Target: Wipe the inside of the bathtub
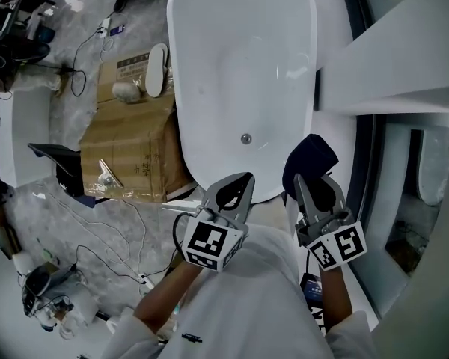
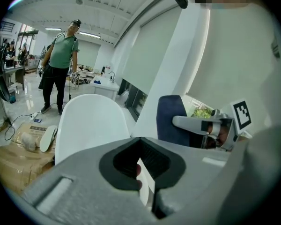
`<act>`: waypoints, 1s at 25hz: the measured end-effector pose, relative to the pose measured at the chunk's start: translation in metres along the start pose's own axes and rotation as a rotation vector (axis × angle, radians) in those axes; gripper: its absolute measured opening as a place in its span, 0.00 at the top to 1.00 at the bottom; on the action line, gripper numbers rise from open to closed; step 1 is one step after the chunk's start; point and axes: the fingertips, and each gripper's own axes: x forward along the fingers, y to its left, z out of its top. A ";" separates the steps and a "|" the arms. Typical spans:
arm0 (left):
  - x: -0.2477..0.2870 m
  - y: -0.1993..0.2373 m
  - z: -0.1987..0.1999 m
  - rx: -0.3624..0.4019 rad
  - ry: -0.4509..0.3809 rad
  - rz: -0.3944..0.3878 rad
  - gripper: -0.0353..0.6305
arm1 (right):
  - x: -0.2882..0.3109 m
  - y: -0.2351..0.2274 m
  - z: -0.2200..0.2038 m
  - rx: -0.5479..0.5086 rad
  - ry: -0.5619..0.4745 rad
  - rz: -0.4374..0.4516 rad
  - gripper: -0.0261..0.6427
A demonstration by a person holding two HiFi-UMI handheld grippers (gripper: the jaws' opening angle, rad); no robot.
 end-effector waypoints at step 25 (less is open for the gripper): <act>0.063 0.092 -0.044 -0.064 0.050 -0.012 0.95 | 0.093 -0.028 -0.075 0.005 0.136 -0.053 0.87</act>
